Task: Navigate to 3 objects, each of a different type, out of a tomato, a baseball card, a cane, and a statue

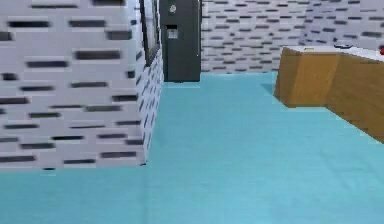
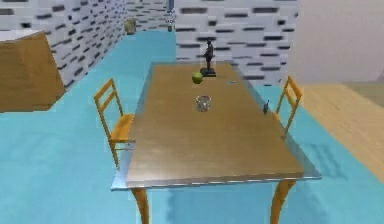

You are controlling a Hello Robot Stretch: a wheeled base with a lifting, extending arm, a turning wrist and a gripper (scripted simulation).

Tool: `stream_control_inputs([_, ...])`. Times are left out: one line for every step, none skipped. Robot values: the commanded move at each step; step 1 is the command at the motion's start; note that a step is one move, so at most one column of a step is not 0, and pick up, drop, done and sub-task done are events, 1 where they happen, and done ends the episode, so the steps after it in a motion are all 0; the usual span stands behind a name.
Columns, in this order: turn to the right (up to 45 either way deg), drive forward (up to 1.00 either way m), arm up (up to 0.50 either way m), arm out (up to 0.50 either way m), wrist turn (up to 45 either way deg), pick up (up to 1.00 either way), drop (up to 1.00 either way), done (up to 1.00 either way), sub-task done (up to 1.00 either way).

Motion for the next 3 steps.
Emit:
stream_control_inputs([0.0, 0.5, 0.0, 0.0, 0.0, 0.0, 0.0, 0.0, 0.0])
stream_control_inputs([45.0, 0.0, 0.0, 0.0, 0.0, 0.0, 0.0, 0.0, 0.0])
stream_control_inputs([0.0, 1.0, 0.0, 0.0, 0.0, 0.0, 0.0, 0.0, 0.0])
